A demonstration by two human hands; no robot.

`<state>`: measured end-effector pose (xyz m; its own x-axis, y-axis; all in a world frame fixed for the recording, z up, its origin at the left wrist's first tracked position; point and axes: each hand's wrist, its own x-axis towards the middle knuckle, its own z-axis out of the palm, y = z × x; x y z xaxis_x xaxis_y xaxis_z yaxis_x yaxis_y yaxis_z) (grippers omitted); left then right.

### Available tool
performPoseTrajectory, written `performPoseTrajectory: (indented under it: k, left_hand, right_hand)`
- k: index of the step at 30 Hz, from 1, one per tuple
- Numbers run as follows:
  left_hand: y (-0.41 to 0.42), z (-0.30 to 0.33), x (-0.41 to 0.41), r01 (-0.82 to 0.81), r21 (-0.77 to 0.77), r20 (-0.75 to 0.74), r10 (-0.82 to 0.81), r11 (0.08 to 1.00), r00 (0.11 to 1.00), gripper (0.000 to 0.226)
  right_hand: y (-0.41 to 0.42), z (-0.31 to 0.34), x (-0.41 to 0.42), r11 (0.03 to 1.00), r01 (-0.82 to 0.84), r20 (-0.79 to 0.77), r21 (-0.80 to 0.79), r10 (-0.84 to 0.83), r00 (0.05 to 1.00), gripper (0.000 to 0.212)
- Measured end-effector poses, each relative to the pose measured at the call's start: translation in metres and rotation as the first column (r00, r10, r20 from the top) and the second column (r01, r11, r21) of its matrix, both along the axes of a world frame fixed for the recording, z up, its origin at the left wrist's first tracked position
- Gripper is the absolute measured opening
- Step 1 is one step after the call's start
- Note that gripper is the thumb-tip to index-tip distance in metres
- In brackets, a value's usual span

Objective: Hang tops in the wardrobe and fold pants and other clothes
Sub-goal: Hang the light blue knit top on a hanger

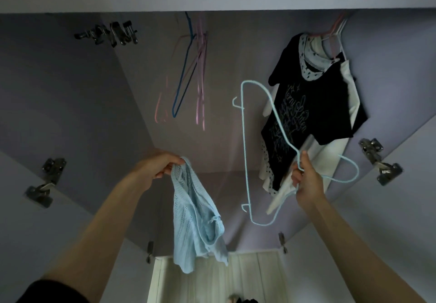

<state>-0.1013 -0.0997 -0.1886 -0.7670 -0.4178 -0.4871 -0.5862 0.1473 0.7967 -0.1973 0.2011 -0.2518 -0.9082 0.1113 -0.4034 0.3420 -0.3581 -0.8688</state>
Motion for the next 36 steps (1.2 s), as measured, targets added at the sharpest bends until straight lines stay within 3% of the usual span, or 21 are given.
performPoseTrajectory:
  k: [3,7,11,16,21,27,31,34,36]
  left_hand:
    - [0.005,-0.003,-0.003,-0.001,0.0,0.006,0.001,1.0,1.0,0.015]
    - [0.009,-0.002,-0.006,-0.006,-0.019,0.017,0.006,1.0,1.0,0.013]
    - [0.01,0.003,-0.008,-0.013,-0.019,-0.001,0.013,1.0,1.0,0.012]
    - [0.006,0.018,-0.004,-0.021,0.029,-0.044,0.022,0.999,0.999,0.006]
    - [0.001,0.04,0.0,-0.036,0.131,-0.166,0.057,0.991,0.984,0.006]
    - [-0.004,0.056,0.01,-0.046,0.126,-0.224,0.074,0.991,0.972,0.007]
    - [-0.01,0.061,0.018,-0.103,0.058,-0.217,0.113,0.993,0.97,0.022]
    - [-0.004,0.065,0.02,-0.086,0.077,-0.237,0.102,0.993,0.966,0.017]
    - [0.0,0.069,0.019,-0.086,0.091,-0.268,0.107,0.992,0.957,0.014]
  right_hand:
    - [0.012,-0.006,-0.005,0.977,-0.011,0.016,-0.211,0.015,1.0,0.038]
    - [0.014,-0.012,-0.001,0.908,-0.147,-0.041,-0.391,0.142,0.989,0.051]
    - [0.002,-0.008,-0.002,0.821,-0.175,-0.061,-0.543,0.169,0.984,0.054]
    - [-0.025,-0.005,-0.001,0.864,-0.216,-0.096,-0.454,0.194,0.976,0.044]
    - [-0.05,-0.008,0.001,0.93,-0.227,-0.03,-0.29,0.229,0.973,0.027]
    - [-0.074,-0.005,0.0,0.856,-0.221,0.0,-0.467,0.251,0.968,0.04]
    - [-0.077,0.01,-0.009,0.803,-0.238,-0.045,-0.547,0.256,0.966,0.044]
    - [-0.093,0.008,0.0,0.837,-0.237,-0.026,-0.493,0.258,0.966,0.035]
    - [-0.105,0.002,0.01,0.895,-0.248,-0.006,-0.37,0.265,0.964,0.029]
